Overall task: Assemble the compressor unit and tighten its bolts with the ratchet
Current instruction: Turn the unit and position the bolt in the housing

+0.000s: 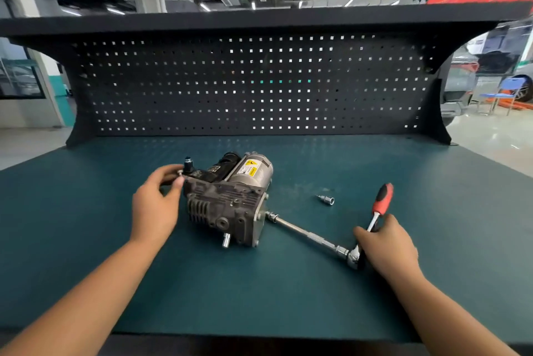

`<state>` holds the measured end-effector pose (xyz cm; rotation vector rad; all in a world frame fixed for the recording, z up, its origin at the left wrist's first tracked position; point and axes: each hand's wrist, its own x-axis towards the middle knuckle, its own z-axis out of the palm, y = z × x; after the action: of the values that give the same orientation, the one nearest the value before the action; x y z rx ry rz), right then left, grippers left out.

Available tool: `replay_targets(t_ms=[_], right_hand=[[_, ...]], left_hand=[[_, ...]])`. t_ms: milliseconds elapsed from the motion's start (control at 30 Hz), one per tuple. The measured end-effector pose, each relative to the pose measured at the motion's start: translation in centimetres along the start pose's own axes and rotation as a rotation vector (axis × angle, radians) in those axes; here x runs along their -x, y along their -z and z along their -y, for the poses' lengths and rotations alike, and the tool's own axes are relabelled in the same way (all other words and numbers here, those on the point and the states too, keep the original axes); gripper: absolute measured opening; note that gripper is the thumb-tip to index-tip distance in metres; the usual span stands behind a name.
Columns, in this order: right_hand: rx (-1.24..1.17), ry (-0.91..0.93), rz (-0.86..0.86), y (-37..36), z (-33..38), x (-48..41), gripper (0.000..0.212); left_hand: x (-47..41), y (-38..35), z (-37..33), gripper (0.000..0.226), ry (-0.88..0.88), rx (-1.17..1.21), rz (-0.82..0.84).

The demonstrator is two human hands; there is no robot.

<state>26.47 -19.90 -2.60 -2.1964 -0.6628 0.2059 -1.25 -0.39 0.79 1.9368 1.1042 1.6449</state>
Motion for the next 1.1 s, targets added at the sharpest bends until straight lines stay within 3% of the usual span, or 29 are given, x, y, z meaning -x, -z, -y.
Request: replay_targets(t_ms=[100, 167, 233, 300, 333, 400, 467, 567, 667, 800, 900, 1000, 1100], right_hand=[[0.071, -0.060, -0.005, 0.2, 0.0, -0.6, 0.056], [0.073, -0.048, -0.008, 0.4, 0.1, -0.5, 0.062], [0.081, 0.078, -0.082, 0.5, 0.6, 0.0, 0.051], [-0.013, 0.391, -0.174, 0.6, 1.5, 1.0, 0.033], [-0.083, 0.549, -0.175, 0.6, 2.4, 1.6, 0.024], [-0.223, 0.712, -0.021, 0.4, 4.5, 3.0, 0.018], [-0.323, 0.750, 0.148, -0.4, 6.2, 3.5, 0.016], [-0.347, 0.795, 0.144, -2.0, 7.5, 3.1, 0.005], [-0.383, 0.785, 0.165, -3.6, 7.8, 2.6, 0.007], [-0.522, 0.746, 0.248, -4.8, 7.3, 2.0, 0.028], [-0.611, 0.678, 0.324, -5.0, 6.7, 1.5, 0.024], [-0.656, 0.532, 0.341, -5.4, 6.4, 1.2, 0.022], [-0.506, 0.466, 0.359, -6.3, 6.1, 1.6, 0.021]], left_hand=[[2.4, -0.6, -2.8, 0.036, -0.062, 0.073, 0.095], [3.7, -1.4, -4.3, 0.041, -0.100, 0.073, 0.152], [4.5, -2.5, -5.5, 0.045, -0.178, 0.034, 0.215], [4.8, -3.8, -6.8, 0.048, -0.280, -0.039, 0.263], [5.0, -4.4, -7.3, 0.049, -0.346, -0.065, 0.269], [5.0, -5.5, -8.0, 0.052, -0.482, -0.100, 0.279], [5.1, -6.3, -7.9, 0.055, -0.584, -0.141, 0.277], [5.2, -7.1, -6.7, 0.036, -0.737, -0.232, 0.178], [5.3, -7.5, -5.4, 0.033, -0.811, -0.291, 0.096], [5.4, -7.5, -5.2, 0.036, -0.779, -0.349, 0.116], [5.4, -7.2, -5.5, 0.041, -0.698, -0.351, 0.217], [4.7, -6.2, -4.9, 0.053, -0.504, -0.449, 0.293], [4.1, -5.3, -3.5, 0.073, -0.278, -0.530, 0.380]])
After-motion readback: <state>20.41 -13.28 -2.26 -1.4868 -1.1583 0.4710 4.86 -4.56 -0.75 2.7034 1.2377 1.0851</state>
